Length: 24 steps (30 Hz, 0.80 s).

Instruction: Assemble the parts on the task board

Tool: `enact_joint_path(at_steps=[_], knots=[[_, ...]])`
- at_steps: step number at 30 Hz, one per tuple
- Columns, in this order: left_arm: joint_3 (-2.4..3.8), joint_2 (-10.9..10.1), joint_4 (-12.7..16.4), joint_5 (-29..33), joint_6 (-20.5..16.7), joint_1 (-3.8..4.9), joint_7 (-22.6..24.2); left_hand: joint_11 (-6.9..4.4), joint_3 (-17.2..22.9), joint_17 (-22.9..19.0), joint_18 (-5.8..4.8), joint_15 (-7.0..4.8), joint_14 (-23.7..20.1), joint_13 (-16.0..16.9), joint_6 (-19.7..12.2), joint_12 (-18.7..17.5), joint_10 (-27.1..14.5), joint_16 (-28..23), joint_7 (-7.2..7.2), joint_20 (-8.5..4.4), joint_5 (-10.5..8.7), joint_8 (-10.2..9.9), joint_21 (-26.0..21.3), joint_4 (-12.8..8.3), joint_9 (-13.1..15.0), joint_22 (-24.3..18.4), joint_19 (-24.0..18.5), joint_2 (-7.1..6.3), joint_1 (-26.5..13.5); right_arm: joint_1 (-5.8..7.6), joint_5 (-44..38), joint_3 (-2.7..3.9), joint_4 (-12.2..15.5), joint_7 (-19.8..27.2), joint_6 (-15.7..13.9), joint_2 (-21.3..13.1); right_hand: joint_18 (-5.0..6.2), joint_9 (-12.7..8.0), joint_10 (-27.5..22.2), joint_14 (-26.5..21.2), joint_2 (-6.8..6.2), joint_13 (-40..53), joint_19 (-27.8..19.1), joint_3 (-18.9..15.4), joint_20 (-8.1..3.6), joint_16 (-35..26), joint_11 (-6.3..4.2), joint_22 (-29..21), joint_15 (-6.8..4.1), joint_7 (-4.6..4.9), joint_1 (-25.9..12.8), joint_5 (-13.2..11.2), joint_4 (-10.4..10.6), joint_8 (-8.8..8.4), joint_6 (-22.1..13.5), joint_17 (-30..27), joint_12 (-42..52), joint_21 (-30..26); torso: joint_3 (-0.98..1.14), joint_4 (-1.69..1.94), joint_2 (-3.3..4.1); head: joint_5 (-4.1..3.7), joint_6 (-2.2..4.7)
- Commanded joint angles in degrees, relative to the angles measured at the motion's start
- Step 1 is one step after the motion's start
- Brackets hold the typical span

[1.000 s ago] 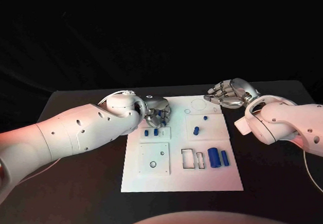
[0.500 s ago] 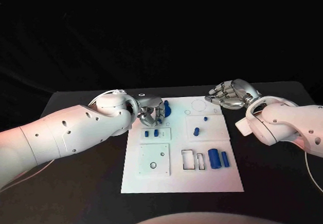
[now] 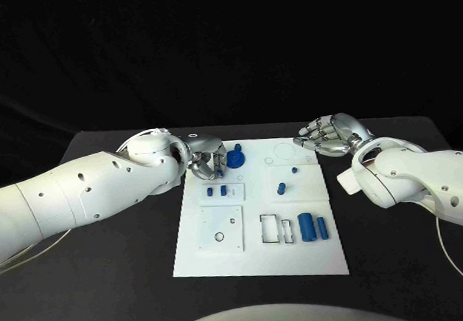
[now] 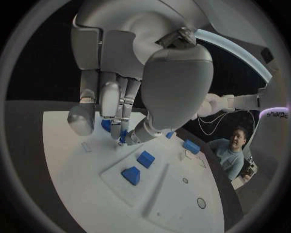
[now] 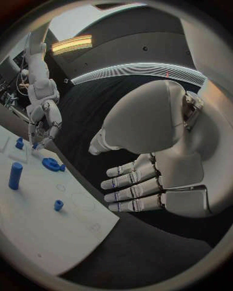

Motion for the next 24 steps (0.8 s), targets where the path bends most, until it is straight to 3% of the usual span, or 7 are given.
enact_joint_path(at_steps=[1,24], knots=[[0.06,0.06,-0.20,0.56,0.07,0.01,-0.14,-0.09,-0.19,-0.16,-0.86,0.01,0.10,-0.06,0.24,-0.28,0.48,0.17,0.17,-0.04,-0.07,-0.37,-0.09,-0.25,0.02,6.79,0.25,-0.15,-0.48,-0.04,-0.70,0.01,-0.01,0.23,0.21,0.06,-0.64,-0.07,0.53,0.01,0.46,-0.04,0.03,0.38,0.05,0.26,-0.06,-0.07,-0.12,5.09,0.18,0.37,-0.01,0.25,0.02,-0.10,-0.17,0.12,0.00,-0.01,-0.01,0.04,-0.04],[0.04,0.77,-1.57,1.41,3.74,0.01,-0.74,0.01,-0.36,-0.47,-0.80,0.10,-0.08,-0.18,0.16,-0.89,0.58,0.04,0.24,0.02,-0.35,-0.71,-0.49,-0.17,0.04,6.67,0.01,-0.26,-0.81,-0.05,-0.70,0.01,0.00,0.29,0.35,0.16,-0.64,-0.07,0.53,0.01,0.46,-0.04,0.03,0.38,0.05,0.26,-0.06,-0.07,-0.12,5.09,0.18,0.37,-0.01,0.25,0.02,-0.10,-0.17,0.12,0.09,-0.02,0.00,0.13,-0.17]])
